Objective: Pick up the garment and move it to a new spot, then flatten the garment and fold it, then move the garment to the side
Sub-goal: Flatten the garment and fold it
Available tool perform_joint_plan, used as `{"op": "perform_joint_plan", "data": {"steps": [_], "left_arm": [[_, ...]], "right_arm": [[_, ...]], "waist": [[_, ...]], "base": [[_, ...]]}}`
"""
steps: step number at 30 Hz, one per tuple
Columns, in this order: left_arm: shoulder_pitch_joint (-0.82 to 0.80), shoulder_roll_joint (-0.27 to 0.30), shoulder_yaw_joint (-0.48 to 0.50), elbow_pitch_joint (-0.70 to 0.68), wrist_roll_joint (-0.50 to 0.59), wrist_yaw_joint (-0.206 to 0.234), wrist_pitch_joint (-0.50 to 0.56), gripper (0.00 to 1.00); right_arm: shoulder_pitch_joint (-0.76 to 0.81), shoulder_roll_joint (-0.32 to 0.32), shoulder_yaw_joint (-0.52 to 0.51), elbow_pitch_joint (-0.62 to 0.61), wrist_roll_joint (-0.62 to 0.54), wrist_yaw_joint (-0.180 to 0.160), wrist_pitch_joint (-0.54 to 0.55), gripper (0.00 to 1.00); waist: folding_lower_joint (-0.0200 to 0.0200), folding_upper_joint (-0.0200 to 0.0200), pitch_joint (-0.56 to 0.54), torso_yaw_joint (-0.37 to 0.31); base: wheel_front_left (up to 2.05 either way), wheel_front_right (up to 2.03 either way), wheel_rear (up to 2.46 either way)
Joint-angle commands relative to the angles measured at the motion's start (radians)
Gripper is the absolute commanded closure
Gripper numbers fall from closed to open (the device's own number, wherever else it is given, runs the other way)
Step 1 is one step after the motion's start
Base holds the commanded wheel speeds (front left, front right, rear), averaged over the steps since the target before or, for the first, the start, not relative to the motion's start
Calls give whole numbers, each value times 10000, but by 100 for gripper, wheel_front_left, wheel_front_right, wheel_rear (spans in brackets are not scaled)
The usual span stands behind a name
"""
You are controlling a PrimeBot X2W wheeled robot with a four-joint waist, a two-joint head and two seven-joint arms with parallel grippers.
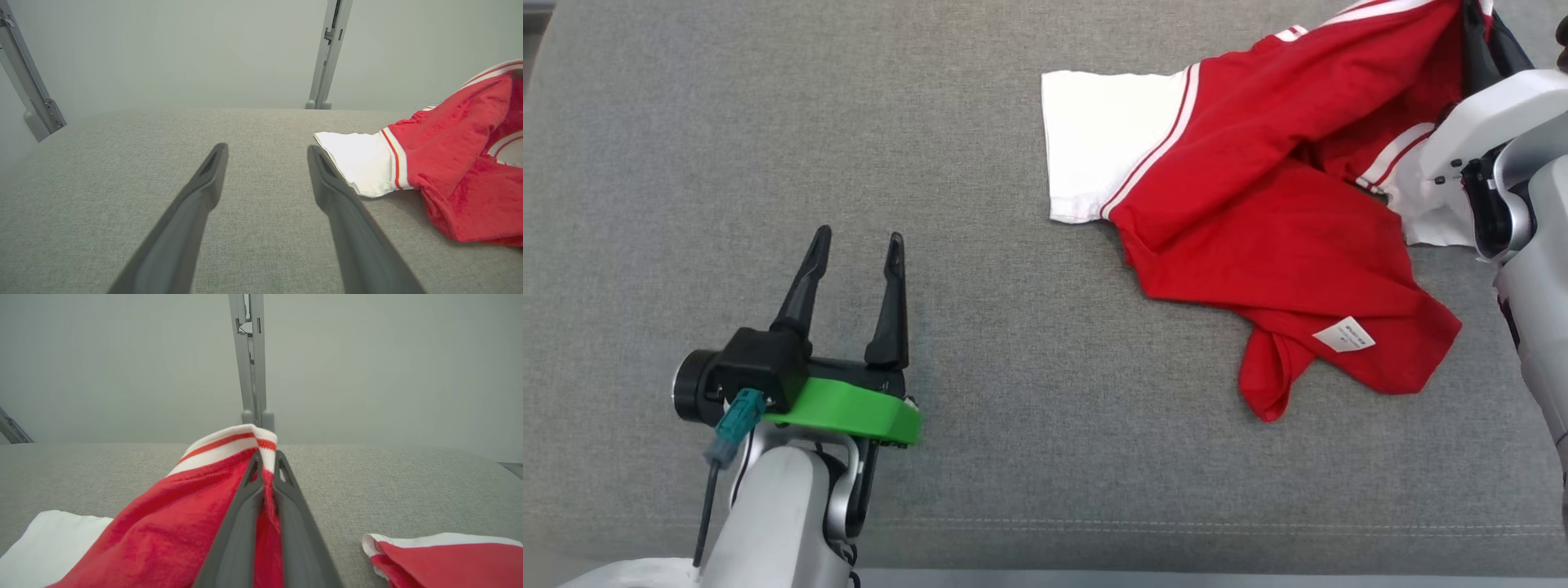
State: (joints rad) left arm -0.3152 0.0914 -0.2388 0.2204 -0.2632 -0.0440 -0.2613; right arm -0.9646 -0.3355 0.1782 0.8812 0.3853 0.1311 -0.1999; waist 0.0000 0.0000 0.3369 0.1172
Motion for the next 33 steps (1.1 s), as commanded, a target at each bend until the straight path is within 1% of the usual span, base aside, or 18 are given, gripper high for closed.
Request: {"op": "perform_joint_plan", "data": {"steps": [1, 2, 6, 10, 14, 17, 20, 24, 28, 33], "left_arm": [[-171, -24, -35, 5, 25, -29, -34, 0], [-178, -40, -69, 16, 50, -56, -35, 0], [-148, -161, -160, 14, 105, -105, -36, 0], [176, -174, 25, -29, 122, -17, -36, 0], [357, -12, 300, -131, 194, 80, -36, 0], [499, 105, 388, -246, 317, 126, -35, 0], [698, 166, 483, -374, 410, 196, -33, 0], [1011, 244, 611, -569, 522, 364, -29, 0], [1283, 330, 656, -778, 599, 528, -29, 0], [1624, 391, 687, -1012, 565, 628, -28, 0]], "right_arm": [[-134, -13, 10, 70, -70, -8, -49, 36], [-265, 72, -63, 357, -18, -10, -137, 0], [-454, 234, -97, 877, -113, -10, -505, 0], [52, 338, -98, 533, -297, -10, -654, 0], [1000, 472, -373, -1009, -667, -10, -658, 0], [1986, 674, -630, -2468, -1043, -8, -661, 0], [3148, 998, -983, -4029, -1501, -8, -662, 0], [4749, 1617, -1388, -5737, -2041, -8, -662, 0], [6185, 2173, -1683, -6947, -2389, -8, -663, 0], [7622, 2591, -2003, -7886, -2655, -7, -665, 0]], "waist": [[0, 0, 81, 146], [0, 0, 78, 189], [0, 0, 24, 277], [0, 0, -181, 170], [0, 0, -334, -68], [0, 0, -486, -246], [0, 0, -683, -457], [0, 0, -965, -687], [0, 0, -1216, -816], [0, 0, -1454, -883]], "base": [[0, 0, 0], [0, 0, 0], [0, 0, 0], [0, 0, 0], [0, 0, 0], [0, 0, 0], [0, 0, 0], [0, 0, 0], [0, 0, 0], [0, 0, 0]]}}
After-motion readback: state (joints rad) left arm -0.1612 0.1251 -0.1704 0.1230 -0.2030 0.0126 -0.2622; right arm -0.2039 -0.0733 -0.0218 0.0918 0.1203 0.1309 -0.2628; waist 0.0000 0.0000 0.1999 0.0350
